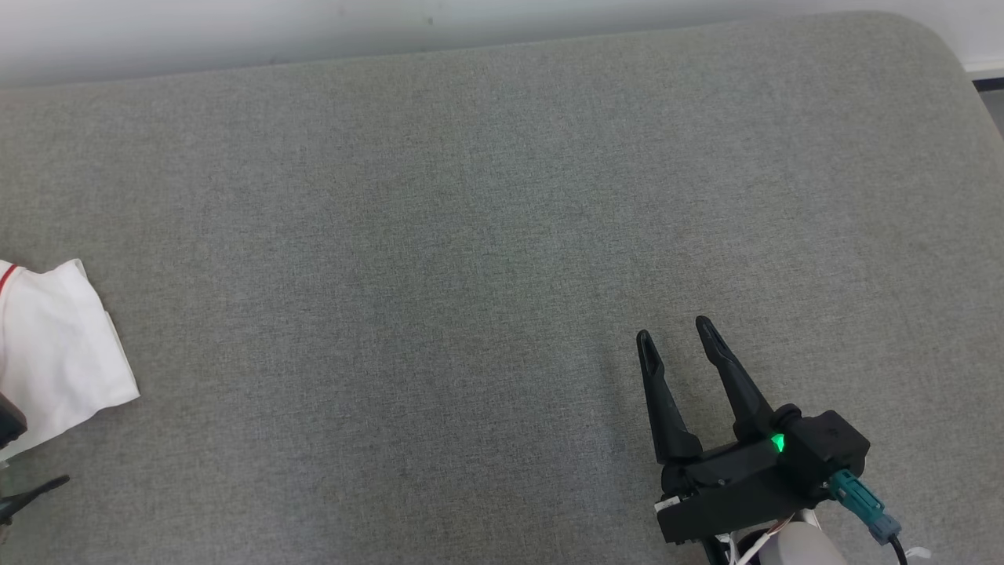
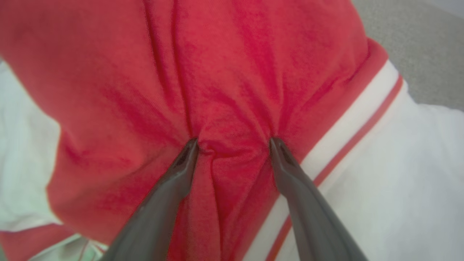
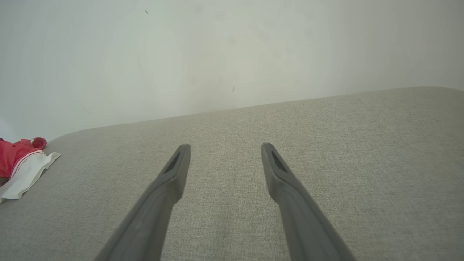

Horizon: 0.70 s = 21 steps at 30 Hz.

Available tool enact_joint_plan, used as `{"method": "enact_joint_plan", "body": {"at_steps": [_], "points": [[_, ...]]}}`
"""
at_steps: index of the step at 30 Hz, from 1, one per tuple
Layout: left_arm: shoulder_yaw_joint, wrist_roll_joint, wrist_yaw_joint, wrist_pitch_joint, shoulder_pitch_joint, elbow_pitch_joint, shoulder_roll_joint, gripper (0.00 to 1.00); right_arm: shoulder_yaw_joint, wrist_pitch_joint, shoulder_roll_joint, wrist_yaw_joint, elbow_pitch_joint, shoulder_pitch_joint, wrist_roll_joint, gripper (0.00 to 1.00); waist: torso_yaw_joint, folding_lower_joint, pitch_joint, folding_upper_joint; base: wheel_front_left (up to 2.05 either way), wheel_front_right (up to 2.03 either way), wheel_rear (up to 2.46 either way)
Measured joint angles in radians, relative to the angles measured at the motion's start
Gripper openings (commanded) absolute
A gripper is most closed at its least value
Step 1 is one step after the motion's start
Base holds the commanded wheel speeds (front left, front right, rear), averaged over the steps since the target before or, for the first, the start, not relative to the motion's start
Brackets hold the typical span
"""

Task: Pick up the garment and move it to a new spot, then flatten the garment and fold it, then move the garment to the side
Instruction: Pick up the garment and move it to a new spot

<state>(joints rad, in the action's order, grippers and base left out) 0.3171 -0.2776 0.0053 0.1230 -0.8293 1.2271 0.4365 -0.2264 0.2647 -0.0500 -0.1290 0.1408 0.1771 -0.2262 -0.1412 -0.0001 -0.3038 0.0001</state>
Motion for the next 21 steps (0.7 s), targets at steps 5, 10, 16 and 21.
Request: {"method": "enact_joint_plan", "body": {"at_steps": [5,10,16,21], "points": [[-0.029,0.022,0.007,0.026,-0.012,0.013,0.006,0.00,0.001,0.000,0.000,0.000,0.001,0.000,0.005,1.00,0.003,0.0000,0.004,0.0000,0.00,0.00,0.00],[-0.055,0.031,-0.015,0.012,-0.022,0.011,0.006,0.00,0.006,0.000,0.000,0.000,0.002,0.001,0.006,1.00,0.015,0.0000,0.006,0.0000,0.00,0.00,0.00],[-0.076,0.038,-0.050,-0.133,-0.047,-0.054,0.011,0.00,0.021,0.000,0.000,0.000,0.009,-0.003,0.005,1.00,0.034,0.0001,0.025,0.0000,0.00,0.00,0.00],[-0.097,0.040,-0.078,-0.258,-0.073,-0.130,-0.003,0.00,0.027,0.000,0.000,0.000,0.016,-0.016,-0.001,1.00,0.052,0.0000,0.053,0.0000,0.00,0.00,0.00]]}}
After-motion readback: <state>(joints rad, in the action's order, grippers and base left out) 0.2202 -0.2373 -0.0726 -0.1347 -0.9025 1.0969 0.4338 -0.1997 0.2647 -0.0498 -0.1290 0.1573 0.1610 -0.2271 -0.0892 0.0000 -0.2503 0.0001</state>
